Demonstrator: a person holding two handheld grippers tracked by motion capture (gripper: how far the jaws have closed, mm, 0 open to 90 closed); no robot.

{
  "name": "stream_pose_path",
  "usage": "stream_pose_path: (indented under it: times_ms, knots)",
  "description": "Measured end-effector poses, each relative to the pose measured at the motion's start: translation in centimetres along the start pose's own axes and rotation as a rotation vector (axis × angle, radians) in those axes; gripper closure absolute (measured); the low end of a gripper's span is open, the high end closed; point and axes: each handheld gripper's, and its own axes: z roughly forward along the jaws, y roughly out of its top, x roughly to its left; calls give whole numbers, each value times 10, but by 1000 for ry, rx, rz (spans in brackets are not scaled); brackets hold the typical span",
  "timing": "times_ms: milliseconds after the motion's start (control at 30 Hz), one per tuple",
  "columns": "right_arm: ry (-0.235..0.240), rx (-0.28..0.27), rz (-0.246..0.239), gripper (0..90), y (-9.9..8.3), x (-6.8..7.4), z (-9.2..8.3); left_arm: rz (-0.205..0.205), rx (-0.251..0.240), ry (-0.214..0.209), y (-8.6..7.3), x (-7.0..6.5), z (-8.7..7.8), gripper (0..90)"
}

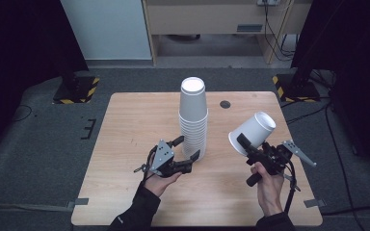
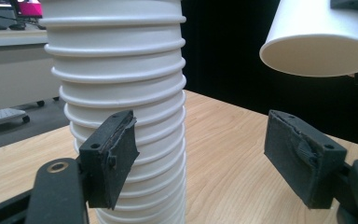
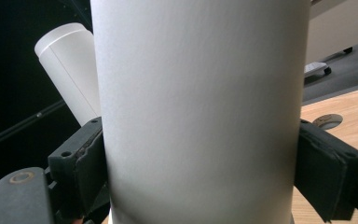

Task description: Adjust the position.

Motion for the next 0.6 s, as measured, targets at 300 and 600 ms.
stream_pose_path:
  times_ms: [300,600]
  knots:
    - [14,-23,56,144,1,-3,-1,-7,-11,-13,-4,-4,4,241]
    - [35,-43,127,144,1,-5,-1,-13,-21,-28,-6,-10,10,239]
